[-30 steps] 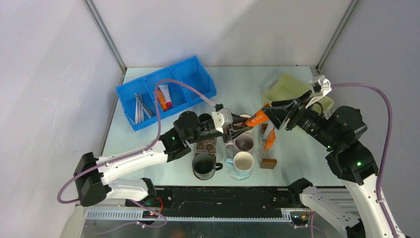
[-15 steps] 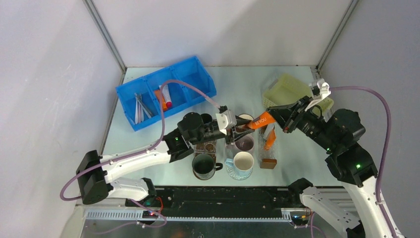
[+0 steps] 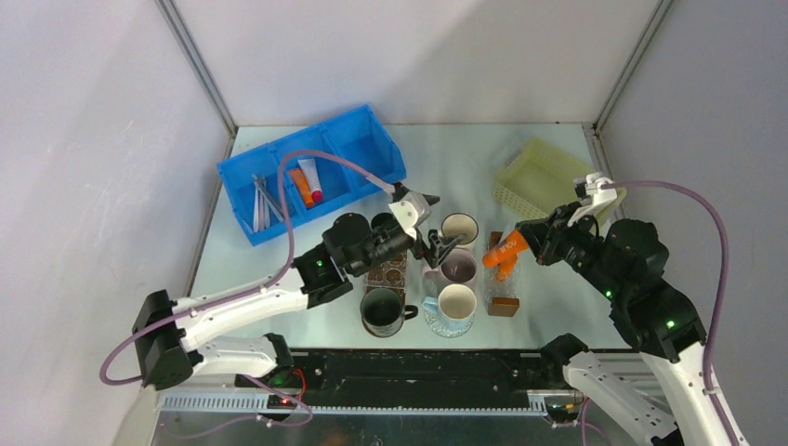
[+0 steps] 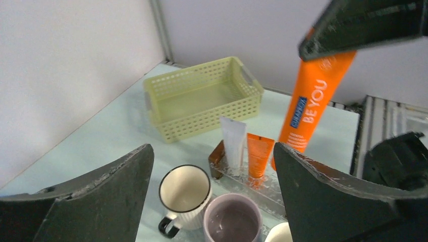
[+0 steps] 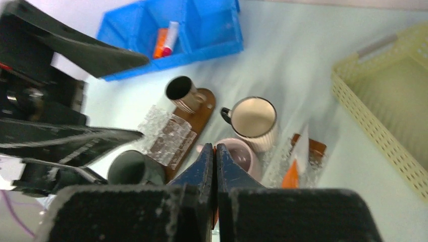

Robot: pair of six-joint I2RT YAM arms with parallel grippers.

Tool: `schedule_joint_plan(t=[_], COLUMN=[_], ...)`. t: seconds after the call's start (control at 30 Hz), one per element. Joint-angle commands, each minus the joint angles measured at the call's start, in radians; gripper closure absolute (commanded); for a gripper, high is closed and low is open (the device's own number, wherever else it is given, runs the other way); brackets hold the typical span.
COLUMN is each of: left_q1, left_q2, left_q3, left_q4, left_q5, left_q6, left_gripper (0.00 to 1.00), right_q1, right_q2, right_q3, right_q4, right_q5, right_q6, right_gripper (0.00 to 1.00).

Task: Prepare toiletry sets of a toothbrush and toothpaste on the tray
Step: Pick up the toothpaste from the storage box, then place the toothpaste in the toothpaste holder.

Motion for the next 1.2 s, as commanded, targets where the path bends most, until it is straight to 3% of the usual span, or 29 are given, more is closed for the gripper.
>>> schedule_joint_plan(t=[0.0,0.2,0.53,1.17], left_q1=[0.016,0.094,0.222,0.314], left_q2=[-0.071,-0.128,-0.228,-0.279], left_q3=[-0.001,0.001,-0.061,-0.098], left_q4=[-0.067,-0.211,-0.338,-0.410], left_q5=[-0.207,-0.341,-0.545,-0.598], left_q6=[-0.054,-0.220,-0.351,-0.425], left_gripper=[0.04,0.00,0.00,0.00], right_q1=[0.021,0.104,0.233,0.300], right_q2=[-0.022,-0.042,-0.081,-0.103], right_q3=[-0.054,-0.147,-0.303,-0.461], right_q4=[-0.010,-0.015,0.038,0.129], right_q5=[0.128,0.305,0.562,0.670], right_q6=[-0.004,0.022,0.069,0.117], right_gripper=[1.00,1.00,1.00,1.00])
